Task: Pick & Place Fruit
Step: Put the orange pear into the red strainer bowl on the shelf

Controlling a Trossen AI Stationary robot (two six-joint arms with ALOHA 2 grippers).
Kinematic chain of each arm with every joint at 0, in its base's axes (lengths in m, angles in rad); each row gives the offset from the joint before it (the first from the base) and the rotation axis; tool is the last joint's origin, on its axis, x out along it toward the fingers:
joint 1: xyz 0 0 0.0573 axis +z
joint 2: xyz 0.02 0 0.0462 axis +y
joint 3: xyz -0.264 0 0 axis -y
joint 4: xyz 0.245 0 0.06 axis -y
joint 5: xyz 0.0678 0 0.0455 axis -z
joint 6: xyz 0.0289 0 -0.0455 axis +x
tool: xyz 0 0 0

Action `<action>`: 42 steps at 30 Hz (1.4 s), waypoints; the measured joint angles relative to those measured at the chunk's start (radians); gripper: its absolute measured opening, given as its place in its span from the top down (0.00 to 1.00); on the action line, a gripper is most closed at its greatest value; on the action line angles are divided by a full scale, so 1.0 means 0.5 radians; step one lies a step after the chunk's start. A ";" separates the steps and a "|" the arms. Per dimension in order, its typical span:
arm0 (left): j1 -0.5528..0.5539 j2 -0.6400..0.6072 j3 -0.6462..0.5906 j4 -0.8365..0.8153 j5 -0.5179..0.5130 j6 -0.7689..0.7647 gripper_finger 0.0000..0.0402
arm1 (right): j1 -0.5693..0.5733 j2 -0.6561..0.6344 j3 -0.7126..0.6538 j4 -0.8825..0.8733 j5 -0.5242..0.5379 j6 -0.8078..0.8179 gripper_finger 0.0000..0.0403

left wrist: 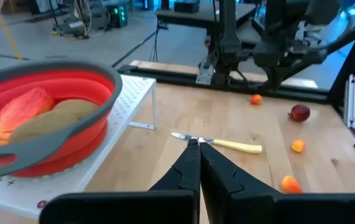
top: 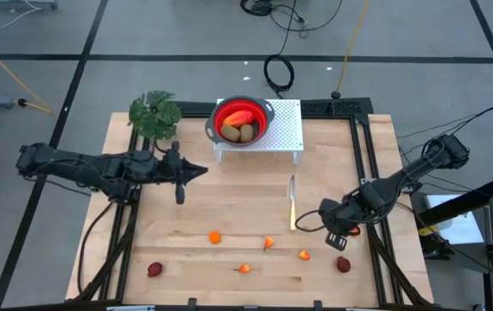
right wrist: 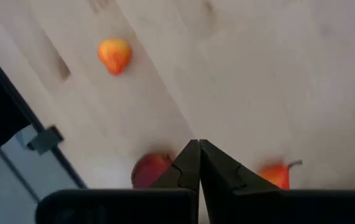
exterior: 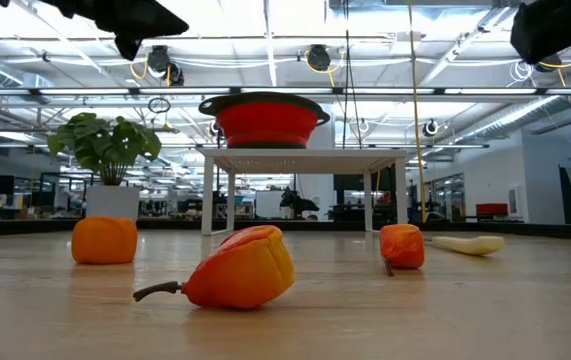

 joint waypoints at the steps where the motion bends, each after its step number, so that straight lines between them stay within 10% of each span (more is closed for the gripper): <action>1: 0.000 -0.036 -0.018 0.002 0.000 0.001 1.00 | 0.000 0.000 0.000 -0.013 -0.035 0.007 1.00; 18: 0.002 -0.618 -0.387 -0.001 0.109 -0.010 1.00 | -0.005 0.000 0.000 -0.282 -0.101 0.452 0.90; 42: 0.002 -0.719 -0.515 -0.016 0.109 -0.089 0.98 | -0.005 0.001 -0.179 -0.300 -0.458 0.869 0.41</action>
